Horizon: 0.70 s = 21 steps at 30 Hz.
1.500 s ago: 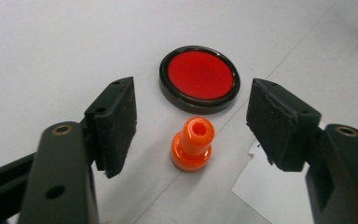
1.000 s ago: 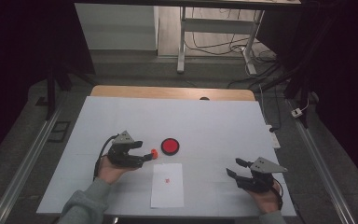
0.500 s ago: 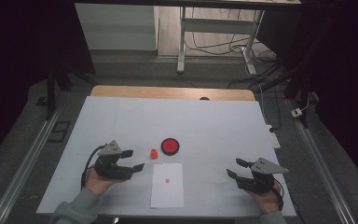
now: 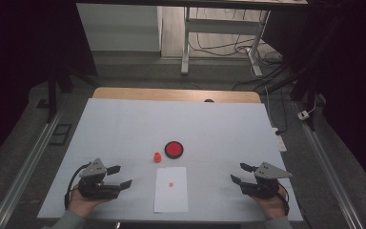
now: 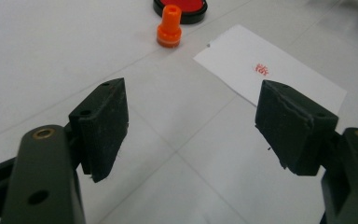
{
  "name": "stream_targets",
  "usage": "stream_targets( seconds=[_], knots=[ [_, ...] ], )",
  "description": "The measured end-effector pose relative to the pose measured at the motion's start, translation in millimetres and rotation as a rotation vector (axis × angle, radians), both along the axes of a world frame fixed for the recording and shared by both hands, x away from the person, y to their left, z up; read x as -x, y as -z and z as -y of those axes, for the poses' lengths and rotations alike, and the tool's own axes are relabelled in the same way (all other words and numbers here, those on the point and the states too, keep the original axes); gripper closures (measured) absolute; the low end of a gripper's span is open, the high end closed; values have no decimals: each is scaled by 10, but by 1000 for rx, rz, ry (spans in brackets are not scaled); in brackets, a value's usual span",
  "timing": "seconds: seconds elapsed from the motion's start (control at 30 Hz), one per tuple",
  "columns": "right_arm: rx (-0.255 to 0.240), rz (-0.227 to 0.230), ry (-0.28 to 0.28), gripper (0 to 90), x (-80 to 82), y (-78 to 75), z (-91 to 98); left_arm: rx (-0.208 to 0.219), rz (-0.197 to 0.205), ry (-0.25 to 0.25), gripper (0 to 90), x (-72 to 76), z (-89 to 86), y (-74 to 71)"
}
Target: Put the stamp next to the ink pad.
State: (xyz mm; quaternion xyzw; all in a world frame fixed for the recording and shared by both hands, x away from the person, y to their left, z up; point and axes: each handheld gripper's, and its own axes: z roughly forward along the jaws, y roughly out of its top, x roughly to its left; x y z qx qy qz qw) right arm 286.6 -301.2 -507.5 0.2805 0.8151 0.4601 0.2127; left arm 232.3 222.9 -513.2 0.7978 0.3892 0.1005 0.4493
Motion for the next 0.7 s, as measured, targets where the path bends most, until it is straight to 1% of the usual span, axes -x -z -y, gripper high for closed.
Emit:
stream_targets(
  seconds=[0.13, 0.17, 0.27, 0.43, 0.47, 0.5, 0.53, 0.7],
  knots=[
    [22, -1, -1, 391, -5, 11, -8, 0, -5, -12, 261, 34, -58, 30],
    [17, -4, -2, 391, -6, 13, -7, -1, -4, -16, 260, 33, -66, 35],
    [22, -8, 0, 391, -5, 11, 1, -3, -5, -21, 261, 19, -71, 46],
    [19, -7, -7, 391, -5, 13, -5, -7, 2, -13, 261, 11, -48, 45],
    [25, -6, -4, 391, -5, 13, -6, -8, 4, -12, 261, 6, -41, 42],
    [20, -8, -9, 391, -7, 16, -7, -9, 6, -12, 261, 3, -39, 41],
    [26, -8, -8, 391, -7, 14, -7, -10, 6, -12, 261, 1, -39, 40],
    [26, -8, -9, 391, -5, 13, -7, -10, 8, -15, 261, -9, -38, 39]
  ],
)
